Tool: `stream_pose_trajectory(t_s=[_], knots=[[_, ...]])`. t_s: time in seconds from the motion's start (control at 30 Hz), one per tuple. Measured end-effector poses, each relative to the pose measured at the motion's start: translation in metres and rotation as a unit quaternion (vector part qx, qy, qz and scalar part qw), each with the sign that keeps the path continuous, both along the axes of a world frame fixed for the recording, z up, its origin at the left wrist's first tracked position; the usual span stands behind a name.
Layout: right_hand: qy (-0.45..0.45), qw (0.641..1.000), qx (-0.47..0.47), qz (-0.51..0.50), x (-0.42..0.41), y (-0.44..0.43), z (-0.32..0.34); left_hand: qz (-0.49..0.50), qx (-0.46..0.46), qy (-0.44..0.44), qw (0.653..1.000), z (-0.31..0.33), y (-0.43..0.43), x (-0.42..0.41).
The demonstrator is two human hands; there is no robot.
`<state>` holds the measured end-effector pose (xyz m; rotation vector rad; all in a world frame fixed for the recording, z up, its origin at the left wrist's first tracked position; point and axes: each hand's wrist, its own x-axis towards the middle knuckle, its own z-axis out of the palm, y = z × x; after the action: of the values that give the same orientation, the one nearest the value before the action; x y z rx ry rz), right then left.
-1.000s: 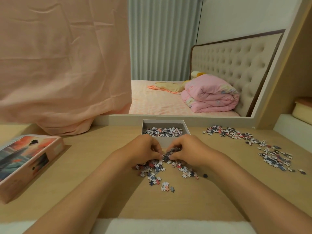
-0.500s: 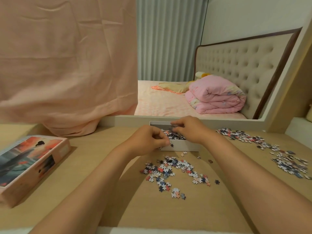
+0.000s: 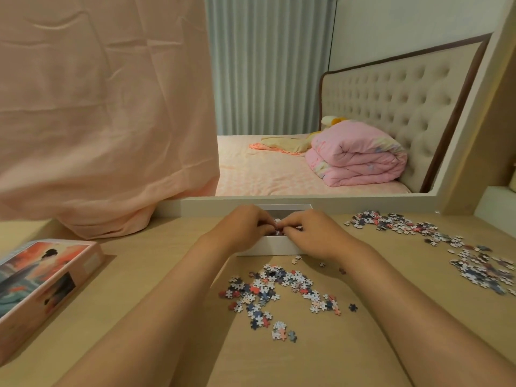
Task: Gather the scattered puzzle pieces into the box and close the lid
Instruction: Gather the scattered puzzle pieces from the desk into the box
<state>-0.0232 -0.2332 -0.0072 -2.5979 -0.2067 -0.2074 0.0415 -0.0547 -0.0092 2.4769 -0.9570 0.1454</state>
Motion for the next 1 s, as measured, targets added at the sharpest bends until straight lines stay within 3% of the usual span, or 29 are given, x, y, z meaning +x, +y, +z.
stream_pose_trajectory(t_s=[0.3,0.4,0.53,0.63,0.8,0.93,1.0], knots=[[-0.041,0.999,-0.003,0.034,-0.013,0.008,0.021,0.018,-0.054,-0.08,0.995,0.005,0.035,-0.034],[0.015,0.998,-0.017,0.063,-0.026,0.015,0.028,0.017,0.015,-0.029,0.999,0.009,0.05,-0.057],[0.105,0.984,-0.11,0.093,-0.04,0.028,0.021,0.018,0.169,0.128,0.977,0.01,0.058,-0.075],[0.135,0.972,-0.167,0.091,-0.045,0.036,0.005,0.01,0.245,0.13,0.961,0.004,0.057,-0.082],[0.13,0.967,-0.183,0.115,-0.058,0.036,-0.002,-0.021,0.174,0.076,0.982,-0.003,0.048,-0.081],[0.113,0.985,-0.115,0.069,-0.063,0.023,0.011,-0.032,0.142,0.069,0.987,-0.004,0.047,-0.082],[0.132,0.98,-0.145,0.044,-0.062,0.017,0.013,-0.004,0.157,0.086,0.984,0.0,0.049,-0.082]])
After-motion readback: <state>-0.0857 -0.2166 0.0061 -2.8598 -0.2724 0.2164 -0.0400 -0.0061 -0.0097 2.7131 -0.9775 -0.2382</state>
